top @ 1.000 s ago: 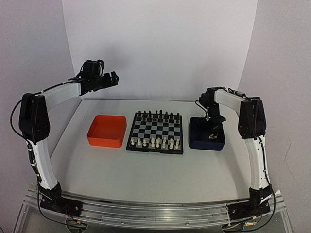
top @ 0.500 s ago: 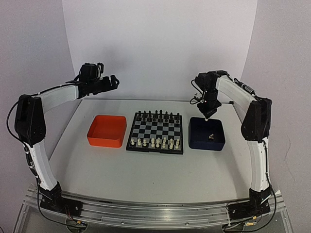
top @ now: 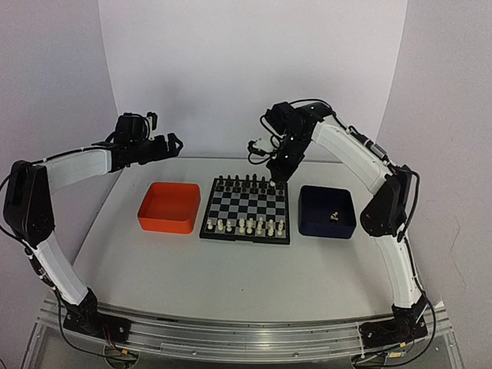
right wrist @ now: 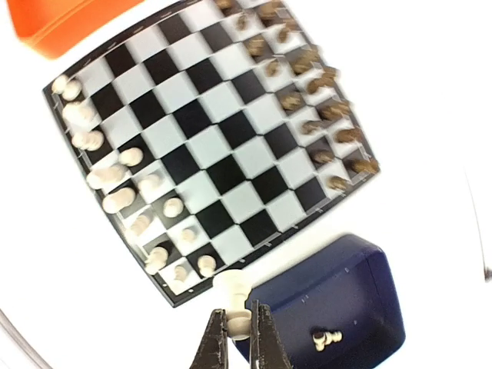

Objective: Set up the chess pieces on the board
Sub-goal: Place the chess piece on the chessboard.

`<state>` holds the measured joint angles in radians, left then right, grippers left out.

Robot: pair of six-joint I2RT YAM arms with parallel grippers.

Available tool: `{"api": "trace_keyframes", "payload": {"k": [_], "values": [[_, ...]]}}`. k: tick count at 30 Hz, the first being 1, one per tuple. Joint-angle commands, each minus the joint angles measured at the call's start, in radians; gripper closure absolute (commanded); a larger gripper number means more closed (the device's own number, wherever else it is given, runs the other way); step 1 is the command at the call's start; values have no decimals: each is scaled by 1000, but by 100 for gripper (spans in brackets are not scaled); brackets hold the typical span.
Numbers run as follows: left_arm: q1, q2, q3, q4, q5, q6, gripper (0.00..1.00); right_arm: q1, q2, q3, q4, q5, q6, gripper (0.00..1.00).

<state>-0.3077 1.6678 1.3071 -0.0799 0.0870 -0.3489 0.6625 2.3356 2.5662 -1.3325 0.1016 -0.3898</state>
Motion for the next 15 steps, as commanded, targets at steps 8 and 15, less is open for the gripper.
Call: {"api": "trace_keyframes", "payload": {"k": [8, 15], "values": [[-2, -146, -84, -30, 53, -14, 0, 105, 159, 66, -51, 9, -243, 100], [-2, -161, -124, -31, 48, -33, 0, 125, 217, 88, 59, 64, -286, 100]]}}
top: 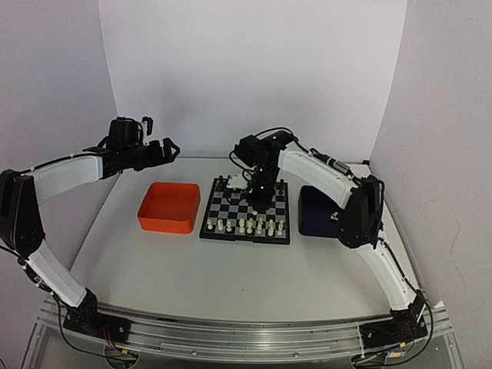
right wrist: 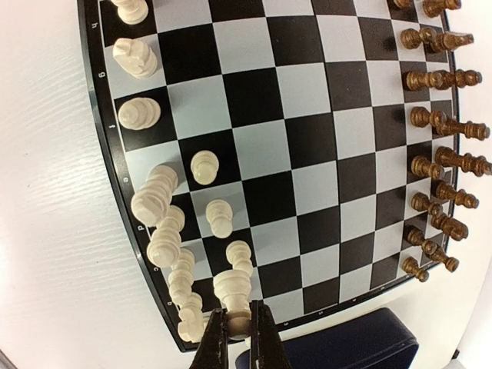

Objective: Set up the chess pieces on the board
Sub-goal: Place the chess piece on the chessboard.

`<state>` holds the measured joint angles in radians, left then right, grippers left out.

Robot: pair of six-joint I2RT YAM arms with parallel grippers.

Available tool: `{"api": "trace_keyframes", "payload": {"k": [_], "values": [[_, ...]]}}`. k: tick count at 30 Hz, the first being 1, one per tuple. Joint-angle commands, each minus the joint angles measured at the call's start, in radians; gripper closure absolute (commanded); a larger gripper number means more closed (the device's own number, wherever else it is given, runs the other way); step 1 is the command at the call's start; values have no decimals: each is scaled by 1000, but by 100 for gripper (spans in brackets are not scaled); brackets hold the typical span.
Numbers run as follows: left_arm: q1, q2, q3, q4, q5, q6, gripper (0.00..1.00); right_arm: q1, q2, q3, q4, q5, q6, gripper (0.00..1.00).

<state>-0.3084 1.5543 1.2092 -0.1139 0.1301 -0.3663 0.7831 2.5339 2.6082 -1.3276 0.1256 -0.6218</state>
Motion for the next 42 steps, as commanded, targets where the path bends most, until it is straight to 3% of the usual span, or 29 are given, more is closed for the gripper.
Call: {"api": "trace_keyframes", "payload": {"k": [1, 24, 42], "values": [[-1, -49, -32, 4, 5, -18, 0, 5, 21, 46, 70, 51, -58, 100], [-1, -92, -78, -16, -25, -7, 0, 49, 95, 36, 279, -32, -164, 100], [-2, -115, -94, -20, -31, -2, 0, 69, 113, -9, 296, -42, -206, 100]]}}
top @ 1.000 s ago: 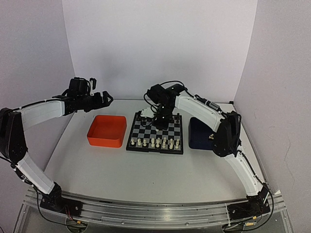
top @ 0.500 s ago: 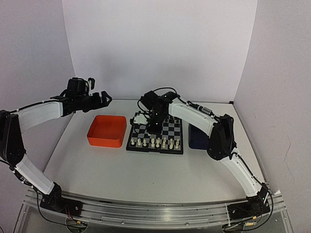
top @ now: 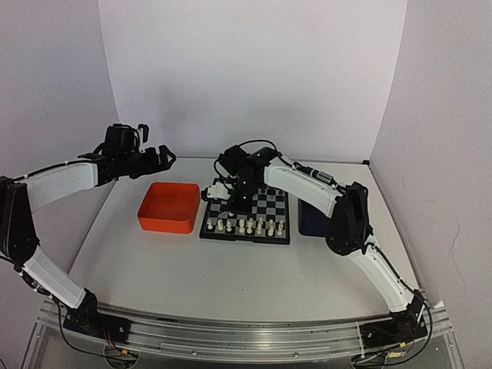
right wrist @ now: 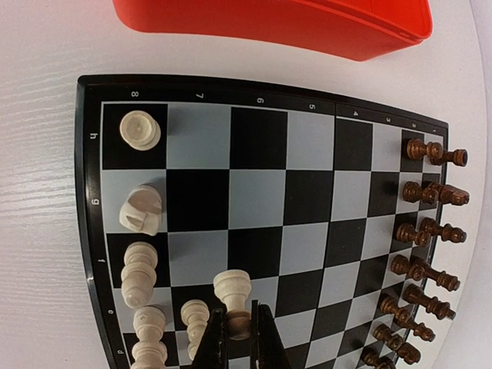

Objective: Set up the chess pieces on the board
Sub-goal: Place the chess piece on the chessboard.

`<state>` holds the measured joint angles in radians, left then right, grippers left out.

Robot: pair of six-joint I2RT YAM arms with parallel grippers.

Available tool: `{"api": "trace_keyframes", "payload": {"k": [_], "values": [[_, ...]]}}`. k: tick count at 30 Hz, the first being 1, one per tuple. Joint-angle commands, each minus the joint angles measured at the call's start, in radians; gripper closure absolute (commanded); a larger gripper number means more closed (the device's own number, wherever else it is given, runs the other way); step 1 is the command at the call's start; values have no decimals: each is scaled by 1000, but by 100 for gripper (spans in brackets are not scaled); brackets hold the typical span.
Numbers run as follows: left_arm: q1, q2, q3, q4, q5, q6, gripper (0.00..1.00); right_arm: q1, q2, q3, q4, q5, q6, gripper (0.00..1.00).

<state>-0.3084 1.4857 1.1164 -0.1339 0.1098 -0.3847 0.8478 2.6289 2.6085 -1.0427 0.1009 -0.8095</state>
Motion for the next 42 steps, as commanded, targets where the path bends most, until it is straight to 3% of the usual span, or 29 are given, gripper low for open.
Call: {"api": "trace_keyframes", "payload": {"k": [1, 42], "values": [[-2, -47, -2, 1, -12, 17, 0, 5, 18, -13, 10, -15, -21, 100], [-1, -23, -6, 17, -22, 9, 0, 11, 30, -83, 54, -37, -34, 97]]}}
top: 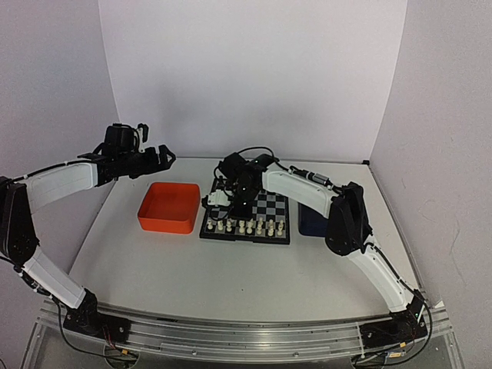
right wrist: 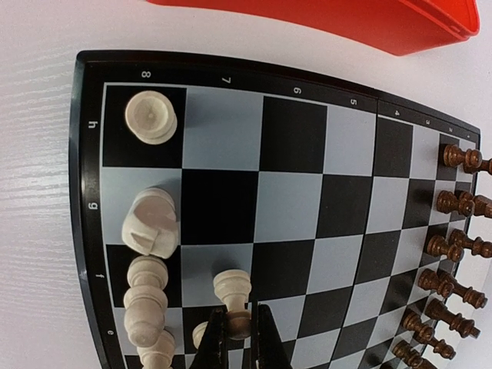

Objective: Set up the chess pieces on the board
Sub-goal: Place the chess piece on the chessboard.

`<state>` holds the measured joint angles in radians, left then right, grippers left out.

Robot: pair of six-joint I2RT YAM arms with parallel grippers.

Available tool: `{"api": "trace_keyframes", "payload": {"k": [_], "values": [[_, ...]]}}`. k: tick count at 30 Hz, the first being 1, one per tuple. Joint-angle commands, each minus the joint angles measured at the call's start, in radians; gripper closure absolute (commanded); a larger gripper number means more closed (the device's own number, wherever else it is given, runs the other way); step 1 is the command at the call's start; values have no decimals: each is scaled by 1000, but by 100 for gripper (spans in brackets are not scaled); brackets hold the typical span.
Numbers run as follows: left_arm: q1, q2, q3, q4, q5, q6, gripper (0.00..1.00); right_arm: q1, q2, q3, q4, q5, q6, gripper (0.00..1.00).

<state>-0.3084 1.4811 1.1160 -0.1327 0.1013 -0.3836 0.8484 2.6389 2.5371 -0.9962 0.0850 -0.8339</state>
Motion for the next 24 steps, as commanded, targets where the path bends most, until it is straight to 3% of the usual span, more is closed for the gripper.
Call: {"api": "trace_keyframes", "payload": {"k": [1, 24], "values": [[-1, -17, -5, 16, -12, 8, 0, 10, 20, -12, 9, -20, -11, 97], [-2, -3, 3, 15, -2, 10, 0, 10, 6, -34, 17, 14, -33, 90]]}}
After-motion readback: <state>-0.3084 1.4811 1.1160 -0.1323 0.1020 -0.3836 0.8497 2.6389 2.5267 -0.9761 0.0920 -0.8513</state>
